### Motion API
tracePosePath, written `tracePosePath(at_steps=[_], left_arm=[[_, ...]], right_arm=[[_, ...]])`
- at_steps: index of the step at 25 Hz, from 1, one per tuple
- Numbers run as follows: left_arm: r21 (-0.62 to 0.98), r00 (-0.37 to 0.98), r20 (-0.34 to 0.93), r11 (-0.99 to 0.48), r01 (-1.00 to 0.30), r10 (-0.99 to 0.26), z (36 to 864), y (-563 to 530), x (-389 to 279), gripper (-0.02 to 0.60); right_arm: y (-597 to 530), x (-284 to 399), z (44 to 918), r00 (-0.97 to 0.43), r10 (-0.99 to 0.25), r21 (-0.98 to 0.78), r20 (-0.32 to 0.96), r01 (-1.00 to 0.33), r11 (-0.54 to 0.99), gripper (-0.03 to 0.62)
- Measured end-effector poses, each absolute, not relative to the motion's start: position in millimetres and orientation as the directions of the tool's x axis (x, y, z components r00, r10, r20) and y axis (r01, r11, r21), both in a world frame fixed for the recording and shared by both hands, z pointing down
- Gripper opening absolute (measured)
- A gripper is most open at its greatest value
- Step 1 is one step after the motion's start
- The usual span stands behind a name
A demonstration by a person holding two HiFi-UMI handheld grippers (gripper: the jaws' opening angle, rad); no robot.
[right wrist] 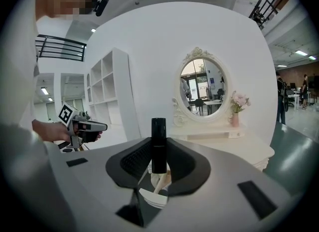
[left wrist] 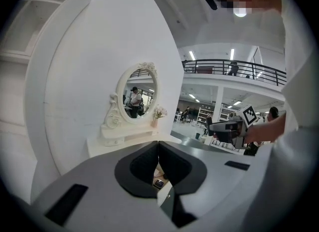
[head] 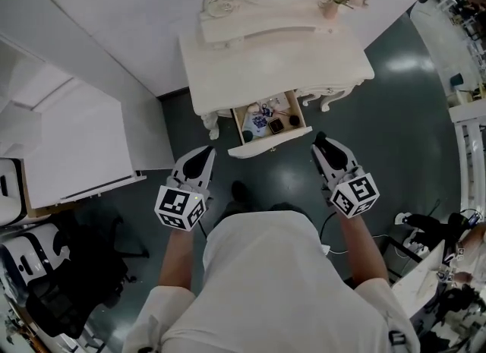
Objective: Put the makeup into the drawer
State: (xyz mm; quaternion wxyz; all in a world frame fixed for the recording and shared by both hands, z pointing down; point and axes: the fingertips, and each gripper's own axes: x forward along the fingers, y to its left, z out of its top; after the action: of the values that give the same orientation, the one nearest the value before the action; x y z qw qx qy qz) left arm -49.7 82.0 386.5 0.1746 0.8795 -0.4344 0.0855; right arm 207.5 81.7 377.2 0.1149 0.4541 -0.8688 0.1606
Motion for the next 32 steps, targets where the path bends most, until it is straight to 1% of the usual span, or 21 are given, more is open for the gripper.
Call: tracePosePath(at_steps=[8,18,24,32], left_arm=[[0.258,0.662,0.305,-0.61,-0.749,-0.684,397.5,64.1,-51.6,0.017],[0.281,0.672,0.308,-0.611,-0.74,-0.673,403.6,43.5,-42.5,0.017],[0.301,0.641,0.332,-0.566,-0.767,-0.692,411.1,26.7,-37.6,0.017],[0.309,0.578,0.386,-0.489,-0.816,-0.719,429.6,-1.6,-25.0,0.017]], right_arm=[[70.1,190.0,379.7,-0.535,-0.76,-0.159,0.371,-0.842,0.515,0.104],[51.5,191.0,386.9,-0.537,-0.744,-0.165,0.397,-0.839,0.518,0.104],[23.3,187.7,398.6,-0.583,-0.696,-0.175,0.419,-0.804,0.569,0.104],[-27.5,180.1,426.4,-0.669,-0.587,-0.199,0.456,-0.72,0.665,0.104]])
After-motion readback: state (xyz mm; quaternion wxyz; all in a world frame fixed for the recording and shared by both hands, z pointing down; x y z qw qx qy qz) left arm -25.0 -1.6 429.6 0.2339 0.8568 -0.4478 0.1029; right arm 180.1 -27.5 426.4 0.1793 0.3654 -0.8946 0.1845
